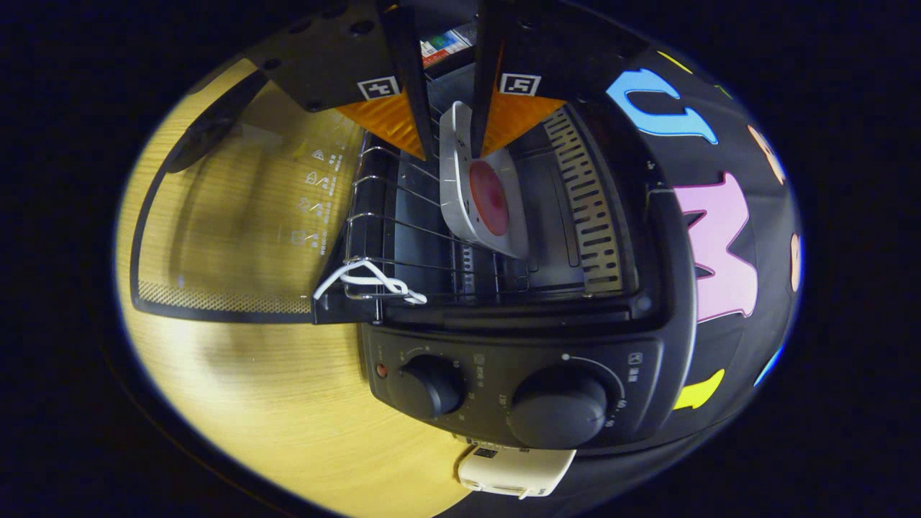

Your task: Open the toaster oven, put the food inside, and close the toaster oven door.

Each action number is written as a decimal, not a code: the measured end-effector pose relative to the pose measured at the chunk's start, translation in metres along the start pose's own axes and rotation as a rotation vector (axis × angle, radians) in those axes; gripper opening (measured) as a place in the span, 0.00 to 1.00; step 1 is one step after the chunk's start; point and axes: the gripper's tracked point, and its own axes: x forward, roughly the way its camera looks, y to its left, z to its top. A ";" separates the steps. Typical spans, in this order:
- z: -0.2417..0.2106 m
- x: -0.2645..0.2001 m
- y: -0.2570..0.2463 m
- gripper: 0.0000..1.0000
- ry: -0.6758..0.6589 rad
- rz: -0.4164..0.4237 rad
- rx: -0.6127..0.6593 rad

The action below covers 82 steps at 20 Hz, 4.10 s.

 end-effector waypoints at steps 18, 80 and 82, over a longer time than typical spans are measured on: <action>0.097 -0.283 0.025 0.98 -0.147 0.137 -0.602; 0.035 -0.152 -0.107 0.98 -0.100 0.034 -1.564; 0.034 -0.140 -0.128 0.98 -0.050 -0.023 -1.579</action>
